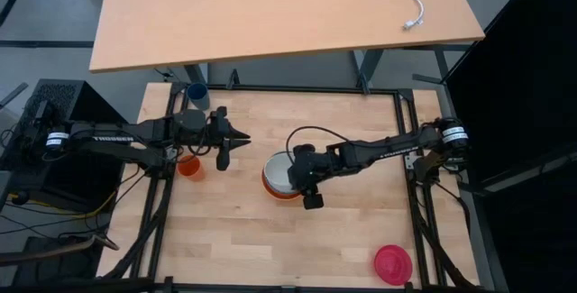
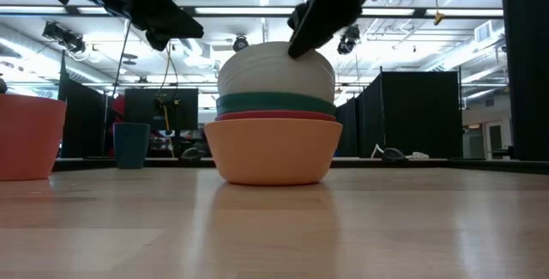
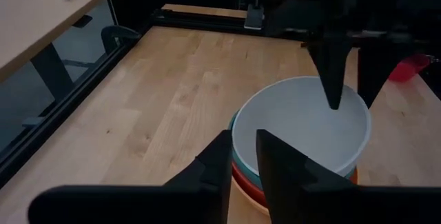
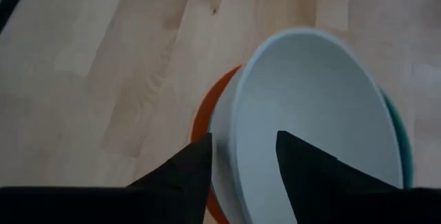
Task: Nest bowls inside each other
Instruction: Stack the white bowl on top of the blue bowl, then stack the pink bowl on top of the white bowl
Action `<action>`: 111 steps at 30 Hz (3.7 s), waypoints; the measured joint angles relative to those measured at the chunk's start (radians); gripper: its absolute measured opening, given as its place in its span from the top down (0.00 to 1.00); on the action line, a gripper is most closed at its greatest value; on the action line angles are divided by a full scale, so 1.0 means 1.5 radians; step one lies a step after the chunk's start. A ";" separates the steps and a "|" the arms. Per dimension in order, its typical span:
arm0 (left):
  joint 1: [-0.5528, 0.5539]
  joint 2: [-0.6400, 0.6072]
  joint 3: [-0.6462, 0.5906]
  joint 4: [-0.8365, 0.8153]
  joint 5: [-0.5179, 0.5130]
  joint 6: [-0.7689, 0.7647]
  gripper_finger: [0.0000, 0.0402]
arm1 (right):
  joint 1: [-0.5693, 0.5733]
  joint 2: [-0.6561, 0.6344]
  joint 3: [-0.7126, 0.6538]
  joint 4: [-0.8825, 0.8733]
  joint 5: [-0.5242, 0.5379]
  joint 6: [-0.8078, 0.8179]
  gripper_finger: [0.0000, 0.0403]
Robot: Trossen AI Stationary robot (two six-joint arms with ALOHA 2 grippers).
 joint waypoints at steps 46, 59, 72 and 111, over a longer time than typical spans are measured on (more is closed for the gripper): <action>0.000 0.000 0.000 -0.025 0.003 0.000 0.87 | 0.002 0.063 0.044 -0.088 -0.002 0.026 0.91; -0.001 0.000 0.000 -0.035 0.007 -0.002 0.86 | 0.003 0.038 0.133 -0.256 0.068 0.048 0.71; -0.001 0.000 0.000 -0.030 0.010 0.018 0.87 | 0.137 -0.083 0.028 -0.390 0.078 0.325 0.76; -0.002 0.000 0.000 -0.030 0.014 0.008 0.86 | 0.541 -0.097 -0.196 -0.340 -0.052 1.011 0.53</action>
